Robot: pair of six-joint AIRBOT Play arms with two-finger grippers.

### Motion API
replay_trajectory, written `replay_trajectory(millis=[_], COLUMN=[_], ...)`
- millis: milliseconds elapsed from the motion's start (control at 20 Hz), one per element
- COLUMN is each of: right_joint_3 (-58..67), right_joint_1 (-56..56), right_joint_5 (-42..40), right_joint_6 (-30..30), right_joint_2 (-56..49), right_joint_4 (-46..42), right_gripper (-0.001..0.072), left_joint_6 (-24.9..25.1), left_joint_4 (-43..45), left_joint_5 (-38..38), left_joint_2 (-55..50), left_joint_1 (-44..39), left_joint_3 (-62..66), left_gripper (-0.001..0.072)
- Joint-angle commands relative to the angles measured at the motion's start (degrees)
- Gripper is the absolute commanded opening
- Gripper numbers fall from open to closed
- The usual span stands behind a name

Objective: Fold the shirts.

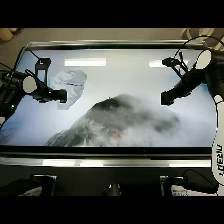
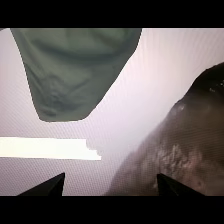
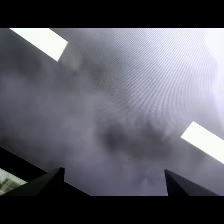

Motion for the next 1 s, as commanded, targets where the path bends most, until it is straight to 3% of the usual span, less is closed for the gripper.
replay_trajectory(millis=[0, 800, 950], right_joint_3=[0.04, 0.04, 0.04], right_joint_1=[0.02, 0.02, 0.02], right_joint_5=[0.00, 0.00, 0.00], right_joint_6=[0.00, 0.00, 0.00], right_joint_2=[-0.04, -0.04, -0.04], right_joint_4=[0.00, 0.00, 0.00], right_gripper=[0.0687, 0.0687, 0.0687], left_joint_6=[0.02, 0.00, -0.09], left_joint_4=[0.00, 0.00, -0.07], left_joint_5=[0.00, 0.24, 5.86], left_joint_2=[0.02, 0.00, -0.55], left_joint_1=[-0.02, -0.02, -0.02], left_joint_3=[-0.02, -0.02, -0.02], left_gripper=[0.0676, 0.0677, 0.0677])
